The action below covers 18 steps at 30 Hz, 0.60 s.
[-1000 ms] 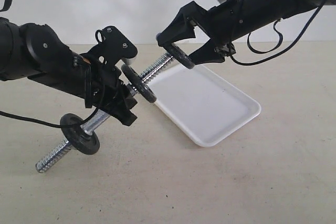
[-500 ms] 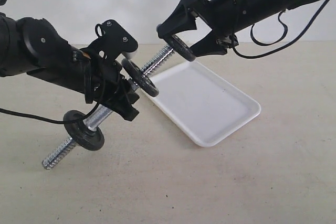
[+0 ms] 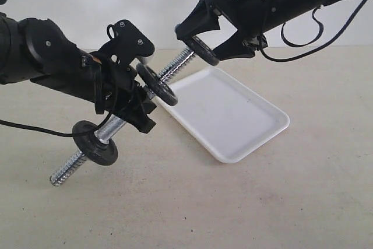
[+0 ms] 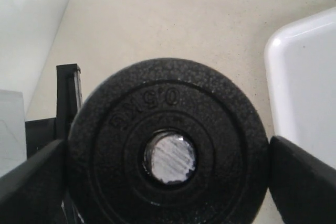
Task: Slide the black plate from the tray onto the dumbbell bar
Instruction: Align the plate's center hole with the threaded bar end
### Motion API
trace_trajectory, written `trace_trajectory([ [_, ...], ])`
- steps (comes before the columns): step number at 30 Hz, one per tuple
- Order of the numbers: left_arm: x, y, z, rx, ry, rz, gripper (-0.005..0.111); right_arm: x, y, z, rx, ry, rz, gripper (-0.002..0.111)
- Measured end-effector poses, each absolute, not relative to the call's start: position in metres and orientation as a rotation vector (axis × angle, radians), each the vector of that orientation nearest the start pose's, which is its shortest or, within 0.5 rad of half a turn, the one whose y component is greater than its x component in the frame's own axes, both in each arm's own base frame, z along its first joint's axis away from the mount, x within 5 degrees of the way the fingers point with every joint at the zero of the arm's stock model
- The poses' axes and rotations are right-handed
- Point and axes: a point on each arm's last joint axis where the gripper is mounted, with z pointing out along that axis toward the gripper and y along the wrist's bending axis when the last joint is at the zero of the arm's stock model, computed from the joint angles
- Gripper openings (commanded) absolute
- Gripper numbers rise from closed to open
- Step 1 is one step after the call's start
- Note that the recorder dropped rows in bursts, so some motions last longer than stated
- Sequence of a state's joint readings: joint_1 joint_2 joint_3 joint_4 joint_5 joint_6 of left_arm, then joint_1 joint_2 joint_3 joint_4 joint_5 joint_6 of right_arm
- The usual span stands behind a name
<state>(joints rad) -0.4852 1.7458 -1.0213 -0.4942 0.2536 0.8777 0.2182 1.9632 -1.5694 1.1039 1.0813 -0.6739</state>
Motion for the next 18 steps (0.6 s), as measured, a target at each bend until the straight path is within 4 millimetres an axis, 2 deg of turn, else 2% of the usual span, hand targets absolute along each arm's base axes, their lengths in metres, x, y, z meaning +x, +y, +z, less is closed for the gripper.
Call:
trace_trajectory([
  [14,0.3143,-0.1783,0.1975,1.072,2.162,-0.181,0.004,0.3919,0.1603,0.2728,-0.513,2.392,1.274,0.0],
  [18,0.3136,-0.1797,0.1975,1.075,2.162,-0.184,0.004,0.3898,0.1656,0.2742,-0.535,2.389,1.244,0.0],
])
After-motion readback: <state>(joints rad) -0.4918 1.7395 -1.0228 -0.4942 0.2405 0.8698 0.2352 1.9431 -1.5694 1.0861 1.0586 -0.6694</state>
